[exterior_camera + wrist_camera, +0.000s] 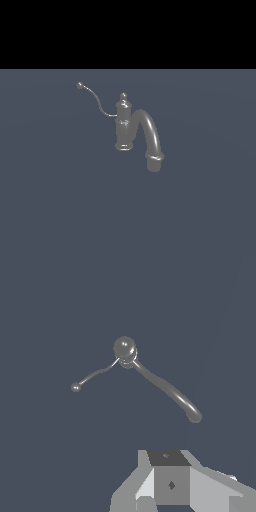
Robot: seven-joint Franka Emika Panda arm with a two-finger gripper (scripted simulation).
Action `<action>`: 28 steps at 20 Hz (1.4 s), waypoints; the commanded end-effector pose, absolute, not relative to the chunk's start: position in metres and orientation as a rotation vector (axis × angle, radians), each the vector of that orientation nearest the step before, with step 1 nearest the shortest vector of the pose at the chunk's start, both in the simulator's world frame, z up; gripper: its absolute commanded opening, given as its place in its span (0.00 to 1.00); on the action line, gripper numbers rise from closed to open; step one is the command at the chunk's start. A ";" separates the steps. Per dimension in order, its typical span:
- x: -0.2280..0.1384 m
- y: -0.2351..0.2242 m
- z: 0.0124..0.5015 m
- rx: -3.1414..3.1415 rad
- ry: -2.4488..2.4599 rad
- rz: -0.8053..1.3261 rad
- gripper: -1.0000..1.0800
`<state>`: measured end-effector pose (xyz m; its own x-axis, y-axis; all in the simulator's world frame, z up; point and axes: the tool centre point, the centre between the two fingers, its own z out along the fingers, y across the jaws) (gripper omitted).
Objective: Turn on the faucet by rotating a designated handle.
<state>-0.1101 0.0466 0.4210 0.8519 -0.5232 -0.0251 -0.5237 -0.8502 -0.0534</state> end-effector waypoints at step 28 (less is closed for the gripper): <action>0.021 0.125 0.275 -2.573 1.779 0.021 0.00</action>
<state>0.0165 0.1216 0.2823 0.3800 -0.9247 -0.0226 -0.9250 -0.3800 -0.0040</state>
